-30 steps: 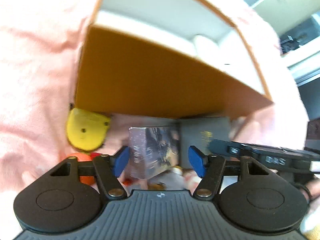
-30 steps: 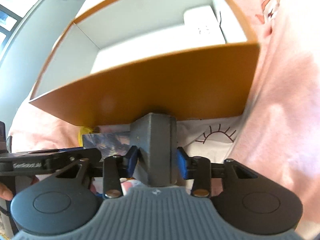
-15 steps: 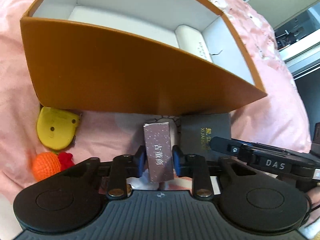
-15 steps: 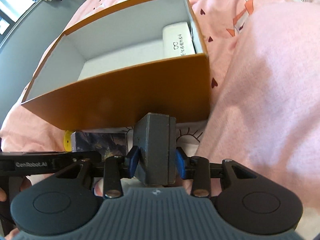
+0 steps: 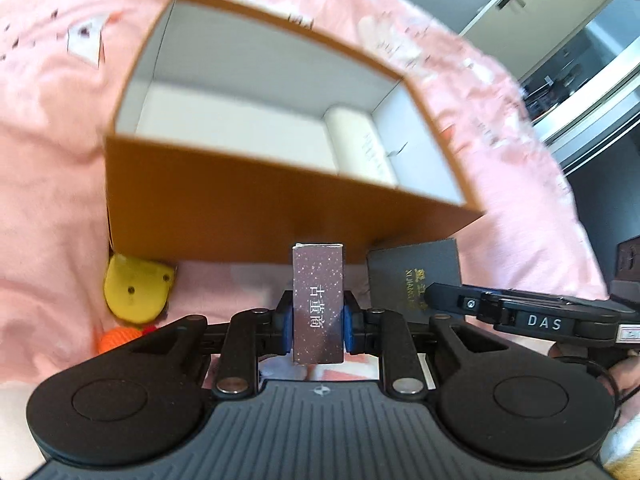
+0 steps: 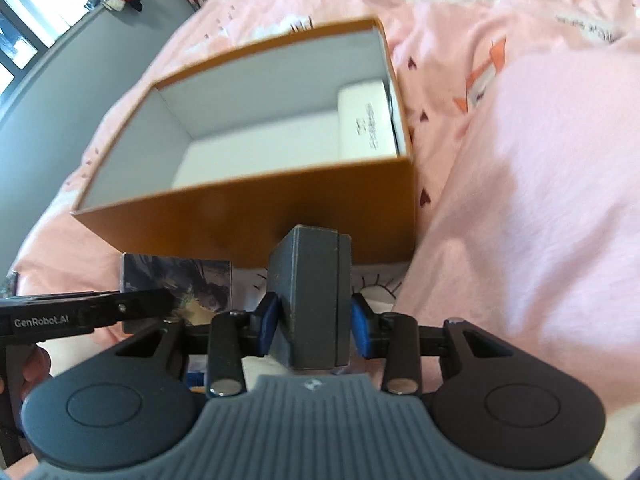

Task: Organize objects
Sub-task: 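Carry the printed box and black box over the orange box with both tools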

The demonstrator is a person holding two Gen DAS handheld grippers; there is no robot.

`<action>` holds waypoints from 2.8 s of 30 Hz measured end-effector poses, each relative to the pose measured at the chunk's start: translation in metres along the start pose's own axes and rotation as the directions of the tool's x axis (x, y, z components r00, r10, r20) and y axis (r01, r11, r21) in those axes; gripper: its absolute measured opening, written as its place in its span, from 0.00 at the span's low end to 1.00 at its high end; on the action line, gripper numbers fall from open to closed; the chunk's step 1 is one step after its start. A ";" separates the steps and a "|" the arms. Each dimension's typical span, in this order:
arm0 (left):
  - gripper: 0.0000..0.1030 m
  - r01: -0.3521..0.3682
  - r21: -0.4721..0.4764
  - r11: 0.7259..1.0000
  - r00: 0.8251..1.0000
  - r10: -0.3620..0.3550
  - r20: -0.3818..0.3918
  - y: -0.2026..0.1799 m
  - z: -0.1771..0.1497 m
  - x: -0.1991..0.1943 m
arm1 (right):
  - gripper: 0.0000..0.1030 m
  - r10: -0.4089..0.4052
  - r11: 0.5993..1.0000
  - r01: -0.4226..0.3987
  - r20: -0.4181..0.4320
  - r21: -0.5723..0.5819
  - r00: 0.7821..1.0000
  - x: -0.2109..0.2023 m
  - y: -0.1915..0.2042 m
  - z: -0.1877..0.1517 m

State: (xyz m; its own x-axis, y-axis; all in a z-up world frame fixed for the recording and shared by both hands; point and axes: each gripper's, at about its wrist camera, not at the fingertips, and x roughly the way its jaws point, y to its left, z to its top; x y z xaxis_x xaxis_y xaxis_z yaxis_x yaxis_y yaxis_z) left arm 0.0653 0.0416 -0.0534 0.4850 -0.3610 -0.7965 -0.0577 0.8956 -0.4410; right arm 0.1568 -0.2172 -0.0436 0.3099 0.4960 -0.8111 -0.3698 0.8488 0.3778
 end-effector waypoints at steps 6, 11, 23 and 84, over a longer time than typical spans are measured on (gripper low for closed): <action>0.25 0.086 0.054 0.995 0.990 -0.091 0.104 -0.017 0.014 -0.046 | 0.39 0.079 0.997 -0.079 0.079 -0.008 0.994 -0.047 0.012 0.013; 0.25 0.087 0.098 0.991 0.979 -0.104 0.176 -0.048 0.049 -0.039 | 0.37 0.096 0.995 -0.088 0.165 -0.054 0.982 -0.074 0.024 0.042; 0.25 0.012 0.044 0.999 0.993 -0.017 0.115 -0.028 0.108 0.017 | 0.34 0.029 0.999 -0.025 0.173 -0.024 0.985 -0.014 0.028 0.116; 0.25 -0.036 -0.009 0.999 0.997 0.035 -0.065 0.018 0.106 0.061 | 0.20 -0.075 0.987 0.039 -0.238 -0.154 0.968 0.084 0.027 0.117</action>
State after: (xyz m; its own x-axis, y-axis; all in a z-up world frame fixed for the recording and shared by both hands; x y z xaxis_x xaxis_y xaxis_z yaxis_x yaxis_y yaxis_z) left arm 0.1864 0.0635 -0.0663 0.4247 -0.3456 -0.8368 -0.0824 0.9057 -0.4159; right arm 0.2750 -0.1312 -0.0496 0.1198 0.3732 -0.9200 -0.4883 0.8290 0.2728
